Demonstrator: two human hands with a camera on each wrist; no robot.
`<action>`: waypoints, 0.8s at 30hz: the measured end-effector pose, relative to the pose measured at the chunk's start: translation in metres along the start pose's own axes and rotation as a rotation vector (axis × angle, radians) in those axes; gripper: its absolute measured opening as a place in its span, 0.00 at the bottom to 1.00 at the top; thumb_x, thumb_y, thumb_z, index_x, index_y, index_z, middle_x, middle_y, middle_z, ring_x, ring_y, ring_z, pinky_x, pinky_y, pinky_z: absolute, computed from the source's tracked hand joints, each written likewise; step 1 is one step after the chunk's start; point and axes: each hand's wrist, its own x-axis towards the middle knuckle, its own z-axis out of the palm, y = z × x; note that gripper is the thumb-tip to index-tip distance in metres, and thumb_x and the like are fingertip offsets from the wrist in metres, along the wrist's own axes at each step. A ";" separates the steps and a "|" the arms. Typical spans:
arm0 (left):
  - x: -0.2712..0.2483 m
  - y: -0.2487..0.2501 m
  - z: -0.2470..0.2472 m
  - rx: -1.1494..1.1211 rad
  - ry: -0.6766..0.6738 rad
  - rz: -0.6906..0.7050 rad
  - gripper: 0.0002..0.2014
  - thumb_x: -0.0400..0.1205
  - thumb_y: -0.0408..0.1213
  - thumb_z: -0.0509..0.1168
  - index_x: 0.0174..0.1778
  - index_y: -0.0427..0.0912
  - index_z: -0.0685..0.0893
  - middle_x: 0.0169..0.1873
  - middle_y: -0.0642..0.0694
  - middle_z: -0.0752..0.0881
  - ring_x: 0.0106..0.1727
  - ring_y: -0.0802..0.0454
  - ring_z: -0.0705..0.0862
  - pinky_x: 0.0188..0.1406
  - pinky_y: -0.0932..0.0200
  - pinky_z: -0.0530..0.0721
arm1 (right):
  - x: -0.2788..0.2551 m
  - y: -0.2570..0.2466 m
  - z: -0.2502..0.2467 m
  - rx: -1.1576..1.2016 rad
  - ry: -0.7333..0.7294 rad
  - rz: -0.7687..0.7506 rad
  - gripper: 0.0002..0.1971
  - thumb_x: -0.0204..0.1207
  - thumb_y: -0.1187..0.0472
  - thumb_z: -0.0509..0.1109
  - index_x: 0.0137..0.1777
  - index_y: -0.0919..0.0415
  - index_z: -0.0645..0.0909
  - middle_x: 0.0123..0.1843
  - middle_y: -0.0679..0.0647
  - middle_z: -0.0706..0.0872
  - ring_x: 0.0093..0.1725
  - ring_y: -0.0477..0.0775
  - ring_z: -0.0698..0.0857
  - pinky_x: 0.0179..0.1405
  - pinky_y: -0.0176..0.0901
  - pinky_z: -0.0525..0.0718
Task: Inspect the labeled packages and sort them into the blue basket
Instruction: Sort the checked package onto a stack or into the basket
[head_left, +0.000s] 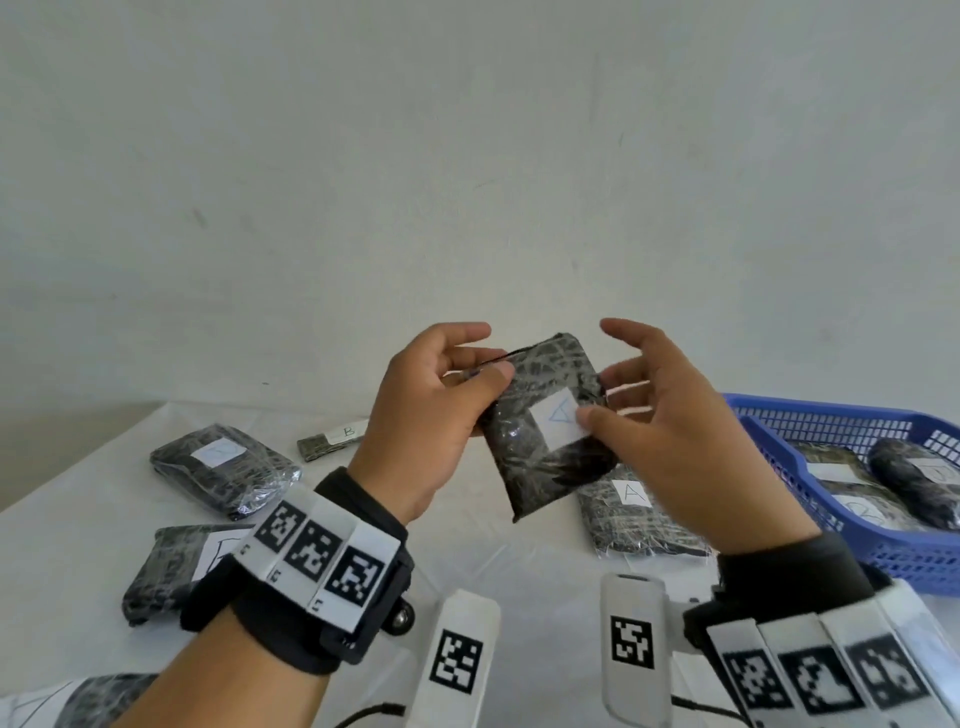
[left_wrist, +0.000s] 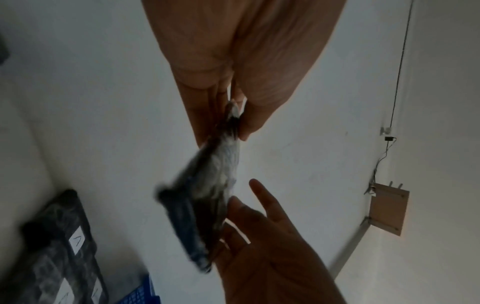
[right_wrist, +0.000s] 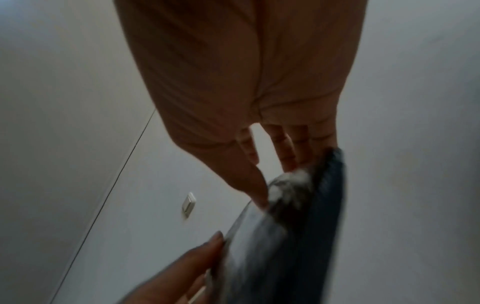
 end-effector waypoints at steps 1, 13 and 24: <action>0.000 -0.001 0.000 -0.004 0.012 -0.003 0.16 0.83 0.31 0.74 0.66 0.47 0.85 0.52 0.46 0.92 0.50 0.52 0.93 0.43 0.58 0.91 | -0.001 0.000 0.000 -0.026 -0.068 0.017 0.38 0.79 0.62 0.79 0.82 0.33 0.68 0.52 0.48 0.85 0.48 0.50 0.90 0.48 0.48 0.91; 0.006 -0.002 -0.006 0.981 -0.306 0.052 0.58 0.70 0.69 0.75 0.90 0.45 0.56 0.83 0.49 0.64 0.84 0.50 0.66 0.82 0.47 0.71 | 0.009 0.013 0.046 0.622 0.257 0.394 0.18 0.78 0.68 0.81 0.56 0.59 0.74 0.51 0.71 0.90 0.35 0.61 0.94 0.29 0.45 0.92; 0.113 -0.063 0.003 1.472 -0.507 -0.199 0.43 0.65 0.63 0.84 0.67 0.40 0.78 0.64 0.40 0.72 0.68 0.41 0.74 0.67 0.41 0.83 | 0.078 0.072 0.044 -0.203 -0.204 0.419 0.15 0.88 0.62 0.62 0.49 0.74 0.84 0.37 0.59 0.82 0.38 0.58 0.78 0.38 0.44 0.75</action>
